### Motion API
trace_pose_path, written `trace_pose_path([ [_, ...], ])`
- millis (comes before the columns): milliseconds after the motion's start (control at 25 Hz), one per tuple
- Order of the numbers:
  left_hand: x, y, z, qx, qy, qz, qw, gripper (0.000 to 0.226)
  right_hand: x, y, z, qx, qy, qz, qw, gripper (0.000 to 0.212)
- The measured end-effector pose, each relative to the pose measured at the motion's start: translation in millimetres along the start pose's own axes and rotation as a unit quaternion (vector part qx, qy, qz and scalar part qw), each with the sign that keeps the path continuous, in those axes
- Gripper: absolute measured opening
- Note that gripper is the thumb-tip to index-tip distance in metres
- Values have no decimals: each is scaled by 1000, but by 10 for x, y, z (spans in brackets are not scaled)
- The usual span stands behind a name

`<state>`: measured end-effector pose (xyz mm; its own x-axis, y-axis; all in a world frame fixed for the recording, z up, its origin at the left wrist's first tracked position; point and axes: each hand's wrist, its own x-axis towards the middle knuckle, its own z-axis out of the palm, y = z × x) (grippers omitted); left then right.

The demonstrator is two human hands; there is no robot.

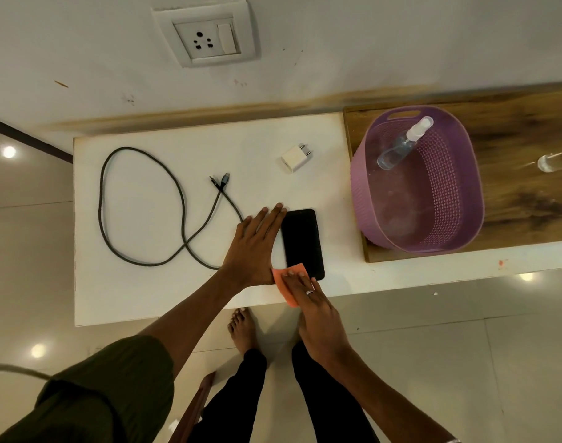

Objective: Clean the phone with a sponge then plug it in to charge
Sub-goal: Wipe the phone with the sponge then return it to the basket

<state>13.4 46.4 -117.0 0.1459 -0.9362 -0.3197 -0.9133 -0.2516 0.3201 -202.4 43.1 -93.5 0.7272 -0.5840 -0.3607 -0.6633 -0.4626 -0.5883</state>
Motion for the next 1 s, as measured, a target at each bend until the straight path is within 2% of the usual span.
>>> trace_pose_path([
  [160, 7, 17, -15, -12, -2, -10, 1000, 141, -26, 254, -108, -62, -27, -72, 995, 81],
  [240, -2, 23, -20, -20, 3, -13, 1000, 144, -61, 364, -158, -93, -41, -125, 987, 86],
  [320, -2, 22, -22, -26, 1, -15, 1000, 149, -91, 458, -202, -136, -29, -140, 980, 95],
  [440, -2, 33, -28, -31, 1, -15, 999, 152, -142, 519, -268, -127, 23, -113, 985, 99],
  [640, 0, 30, -28, -40, -2, -12, 999, 153, 5, 328, -351, -43, 65, -1, 997, 85],
  [720, 1, 26, -34, -39, -1, -12, 999, 153, 192, 293, -414, -20, 53, 38, 998, 81],
  [920, 0, 11, -25, -45, -2, -7, 999, 152, 767, 296, -582, -55, 15, 22, 998, 78],
  [1000, 3, 5, -19, -43, 0, -8, 999, 152, 927, 280, -606, -35, -2, 47, 998, 74],
])
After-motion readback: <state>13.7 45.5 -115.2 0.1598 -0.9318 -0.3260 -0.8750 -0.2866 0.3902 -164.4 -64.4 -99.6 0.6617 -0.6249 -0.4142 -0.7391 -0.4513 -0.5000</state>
